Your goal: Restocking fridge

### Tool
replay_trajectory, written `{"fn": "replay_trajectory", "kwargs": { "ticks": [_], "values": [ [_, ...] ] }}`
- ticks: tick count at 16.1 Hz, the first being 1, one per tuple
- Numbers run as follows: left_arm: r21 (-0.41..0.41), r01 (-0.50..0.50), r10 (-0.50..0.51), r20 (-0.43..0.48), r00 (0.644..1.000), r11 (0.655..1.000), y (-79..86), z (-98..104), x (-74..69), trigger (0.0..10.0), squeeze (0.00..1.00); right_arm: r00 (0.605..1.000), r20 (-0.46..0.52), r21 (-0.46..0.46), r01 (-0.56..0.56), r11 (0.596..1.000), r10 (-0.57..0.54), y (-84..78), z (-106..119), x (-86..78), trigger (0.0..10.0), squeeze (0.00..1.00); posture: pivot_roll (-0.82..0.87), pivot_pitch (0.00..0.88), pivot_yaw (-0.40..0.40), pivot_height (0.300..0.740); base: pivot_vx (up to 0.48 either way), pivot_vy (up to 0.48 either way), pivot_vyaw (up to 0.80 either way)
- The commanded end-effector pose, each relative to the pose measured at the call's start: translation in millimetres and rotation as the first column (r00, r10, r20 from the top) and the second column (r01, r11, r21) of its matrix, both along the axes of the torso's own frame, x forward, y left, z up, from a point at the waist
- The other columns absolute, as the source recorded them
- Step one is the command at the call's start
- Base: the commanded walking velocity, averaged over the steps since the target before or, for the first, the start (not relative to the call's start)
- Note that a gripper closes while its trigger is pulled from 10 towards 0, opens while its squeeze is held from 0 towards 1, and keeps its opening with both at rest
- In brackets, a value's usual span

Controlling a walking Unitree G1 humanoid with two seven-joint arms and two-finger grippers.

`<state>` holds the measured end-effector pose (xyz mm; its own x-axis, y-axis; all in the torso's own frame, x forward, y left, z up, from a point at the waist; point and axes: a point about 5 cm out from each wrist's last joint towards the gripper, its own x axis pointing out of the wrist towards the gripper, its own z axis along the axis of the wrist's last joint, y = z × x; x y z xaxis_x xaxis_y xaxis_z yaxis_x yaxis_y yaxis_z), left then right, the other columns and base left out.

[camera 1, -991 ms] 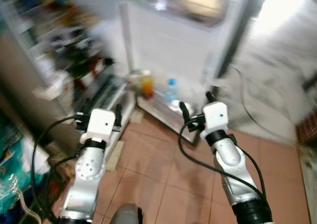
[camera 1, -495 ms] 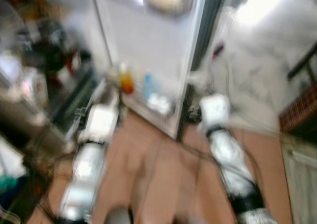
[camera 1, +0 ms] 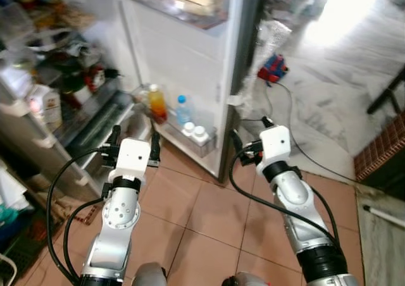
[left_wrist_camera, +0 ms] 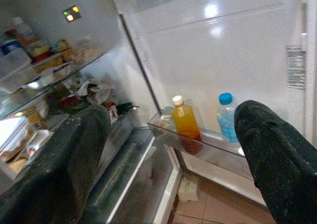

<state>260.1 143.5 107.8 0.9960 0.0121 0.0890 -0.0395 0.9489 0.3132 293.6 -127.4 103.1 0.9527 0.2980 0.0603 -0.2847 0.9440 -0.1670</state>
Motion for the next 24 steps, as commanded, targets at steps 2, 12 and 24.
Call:
{"fn": "replay_trajectory", "kwargs": {
  "ticks": [2, 12, 24],
  "values": [
    [-0.022, -0.033, 0.032, -0.024, 0.999, 0.999, 1.5, -6.0, -2.4, 10.0, 0.0, 0.999, 0.035, 0.024, -0.009, 1.0, 0.008, 3.0, 6.5, 0.5, 10.0, 0.0, 0.13, 0.062, -0.013, 0.74, 0.0, 0.0, 0.0],
    [-0.04, -0.043, 0.043, -0.012, 0.999, 0.998, 3.1, -4.6, -2.9, 10.0, 0.0, 0.993, 0.104, -0.036, -0.051, 0.998, 0.054, 4.2, 17.2, 6.4, 10.0, 0.0, 0.12, 0.077, -0.006, 0.74, 0.141, -0.081, 0.69],
    [-0.075, -0.067, 0.066, -0.01, 0.998, 0.995, 6.0, -4.9, -3.8, 10.0, 0.0, 0.988, 0.126, -0.033, -0.085, 0.996, 0.088, 2.1, 17.9, 3.8, 10.0, 0.0, 0.12, 0.078, -0.013, 0.74, 0.326, -0.042, 0.11]
  ]
}}
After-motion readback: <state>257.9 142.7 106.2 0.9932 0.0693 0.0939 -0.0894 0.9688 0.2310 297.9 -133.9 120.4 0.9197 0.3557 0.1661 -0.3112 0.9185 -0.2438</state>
